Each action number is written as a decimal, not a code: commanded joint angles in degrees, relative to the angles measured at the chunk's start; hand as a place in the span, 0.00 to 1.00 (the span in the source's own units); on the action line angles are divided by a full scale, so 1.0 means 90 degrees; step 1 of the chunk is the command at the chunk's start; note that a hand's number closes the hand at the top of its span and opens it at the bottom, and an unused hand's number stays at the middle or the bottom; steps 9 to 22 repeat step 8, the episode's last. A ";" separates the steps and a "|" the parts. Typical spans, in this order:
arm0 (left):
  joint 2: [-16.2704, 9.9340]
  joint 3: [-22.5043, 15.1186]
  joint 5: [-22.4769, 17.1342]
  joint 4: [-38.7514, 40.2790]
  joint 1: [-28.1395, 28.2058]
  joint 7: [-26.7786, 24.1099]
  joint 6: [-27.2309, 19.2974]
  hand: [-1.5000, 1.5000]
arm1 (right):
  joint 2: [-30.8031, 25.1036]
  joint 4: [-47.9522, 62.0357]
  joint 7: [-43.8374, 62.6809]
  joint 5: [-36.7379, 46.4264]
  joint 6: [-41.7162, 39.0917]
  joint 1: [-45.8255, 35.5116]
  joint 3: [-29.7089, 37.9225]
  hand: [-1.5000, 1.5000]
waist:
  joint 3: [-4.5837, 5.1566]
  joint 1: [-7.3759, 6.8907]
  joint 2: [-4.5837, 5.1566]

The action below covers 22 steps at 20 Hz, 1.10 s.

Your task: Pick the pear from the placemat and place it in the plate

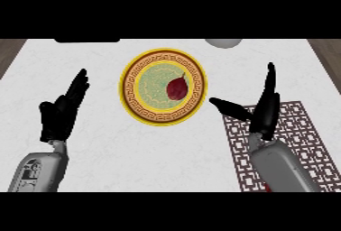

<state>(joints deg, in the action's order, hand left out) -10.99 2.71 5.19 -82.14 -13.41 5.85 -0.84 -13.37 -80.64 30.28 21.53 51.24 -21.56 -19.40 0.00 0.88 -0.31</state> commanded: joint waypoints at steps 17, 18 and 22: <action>0.0106 0.0033 0.0113 -0.0022 -0.0339 0.0376 0.0076 0.50 | -0.0266 -0.1498 -0.1267 -0.0730 -0.0900 0.1950 0.0730 0.00 | -0.0001 -0.0069 0.0030; 0.0106 0.0033 0.0113 -0.0022 -0.0339 0.0376 0.0076 0.50 | -0.0266 -0.1498 -0.1267 -0.0730 -0.0900 0.1950 0.0730 0.00 | -0.0001 -0.0069 0.0030; 0.0106 0.0033 0.0113 -0.0022 -0.0339 0.0376 0.0076 0.50 | -0.0266 -0.1498 -0.1267 -0.0730 -0.0900 0.1950 0.0730 0.00 | -0.0001 -0.0069 0.0030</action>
